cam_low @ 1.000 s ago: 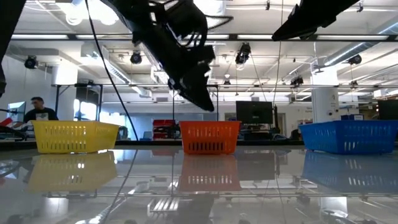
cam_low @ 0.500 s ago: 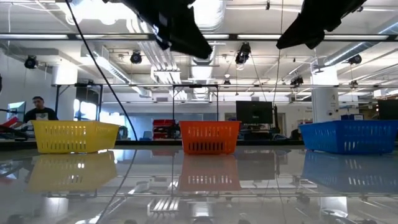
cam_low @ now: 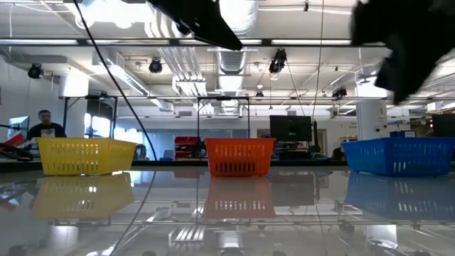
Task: Sort & place blocks by color
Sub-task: Put the light blue block into the yellow bin
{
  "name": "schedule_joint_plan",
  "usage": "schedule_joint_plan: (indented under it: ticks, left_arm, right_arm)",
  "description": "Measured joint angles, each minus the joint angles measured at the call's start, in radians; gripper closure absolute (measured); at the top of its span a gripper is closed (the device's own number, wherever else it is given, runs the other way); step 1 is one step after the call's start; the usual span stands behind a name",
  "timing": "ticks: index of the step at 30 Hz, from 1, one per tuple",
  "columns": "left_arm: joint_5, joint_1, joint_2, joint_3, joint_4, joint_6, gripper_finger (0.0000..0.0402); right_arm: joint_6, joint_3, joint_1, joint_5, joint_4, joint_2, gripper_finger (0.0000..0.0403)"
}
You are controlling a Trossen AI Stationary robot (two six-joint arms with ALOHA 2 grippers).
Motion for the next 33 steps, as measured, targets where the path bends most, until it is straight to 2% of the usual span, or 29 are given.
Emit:
schedule_joint_plan:
  ticks: [4, 8, 13, 20, 26, 33]
  left_arm:
    - [0.0, 0.0, -0.023, -0.019, 0.015, 0.008, 0.021]
    - [0.0, -0.003, -0.047, -0.035, 0.014, 0.006, 0.021]
    - [0.0, -0.006, -0.064, -0.053, 0.009, -0.001, 0.021]
    - [0.001, -0.005, -0.064, -0.054, 0.008, -0.018, 0.021]
    - [0.001, -0.005, -0.064, -0.054, 0.008, -0.018, 0.021]
    - [0.002, -0.005, -0.064, -0.054, 0.008, -0.019, 0.021]
  right_arm:
    - [0.137, 0.021, 0.085, -0.106, -0.197, 0.079, 0.0339]
    - [0.113, 0.024, 0.206, -0.186, -0.319, 0.151, 0.034]
    - [0.096, 0.024, 0.355, -0.225, -0.33, 0.205, 0.034]
    - [0.237, 0.024, 0.432, -0.217, -0.282, 0.213, 0.0336]
    - [0.244, 0.025, 0.459, -0.198, -0.233, 0.213, 0.0289]
    - [0.144, 0.06, 0.463, -0.119, -0.24, 0.255, 0.0194]
